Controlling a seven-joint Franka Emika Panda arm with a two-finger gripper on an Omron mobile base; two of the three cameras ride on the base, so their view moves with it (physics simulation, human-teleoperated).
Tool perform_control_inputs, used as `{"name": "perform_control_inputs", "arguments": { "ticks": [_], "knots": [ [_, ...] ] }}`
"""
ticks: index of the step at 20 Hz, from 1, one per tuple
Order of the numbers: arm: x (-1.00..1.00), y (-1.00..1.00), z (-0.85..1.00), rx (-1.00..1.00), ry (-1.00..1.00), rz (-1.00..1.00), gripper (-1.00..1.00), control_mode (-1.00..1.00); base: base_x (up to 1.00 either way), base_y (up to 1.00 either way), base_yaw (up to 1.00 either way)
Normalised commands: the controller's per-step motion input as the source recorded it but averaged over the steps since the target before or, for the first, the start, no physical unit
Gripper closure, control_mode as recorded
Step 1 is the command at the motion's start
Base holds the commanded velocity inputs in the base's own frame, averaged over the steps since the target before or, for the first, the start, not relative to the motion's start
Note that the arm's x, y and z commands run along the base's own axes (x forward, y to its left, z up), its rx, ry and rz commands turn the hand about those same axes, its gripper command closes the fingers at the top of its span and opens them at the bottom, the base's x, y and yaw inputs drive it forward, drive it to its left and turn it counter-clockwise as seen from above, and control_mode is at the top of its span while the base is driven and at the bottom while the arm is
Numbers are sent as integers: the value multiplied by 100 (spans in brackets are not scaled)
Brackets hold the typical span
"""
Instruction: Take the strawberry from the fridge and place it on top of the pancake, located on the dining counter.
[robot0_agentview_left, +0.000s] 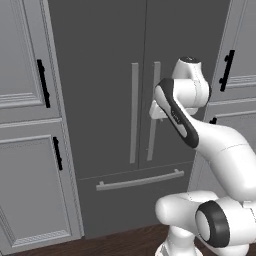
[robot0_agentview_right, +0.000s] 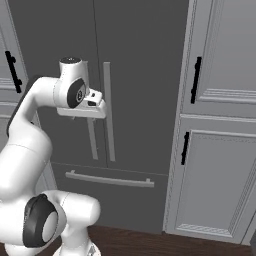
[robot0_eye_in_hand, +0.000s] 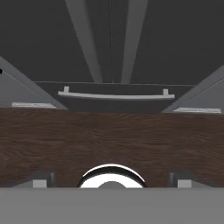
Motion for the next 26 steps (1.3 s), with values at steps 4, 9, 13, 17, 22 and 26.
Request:
{"name": "perform_control_inputs", "arguments": {
  "ticks": [4, 9, 13, 17, 22, 26],
  "knots": [
    [6, 0, -1, 0, -5, 0, -100, -100, -1, 0, 0],
    [43, -13, -13, 0, -57, 0, -100, -100, 0, 0, 0],
    [57, -28, -13, 1, -39, 0, -100, -100, 0, 0, 0],
    [66, -6, -7, 0, -7, 0, -100, -100, 0, 0, 0],
    [85, 0, -7, 0, 0, -2, -100, -100, 0, 0, 0],
    [84, -1, -12, 0, -1, -2, -100, -100, 0, 0, 0]
  ]
}}
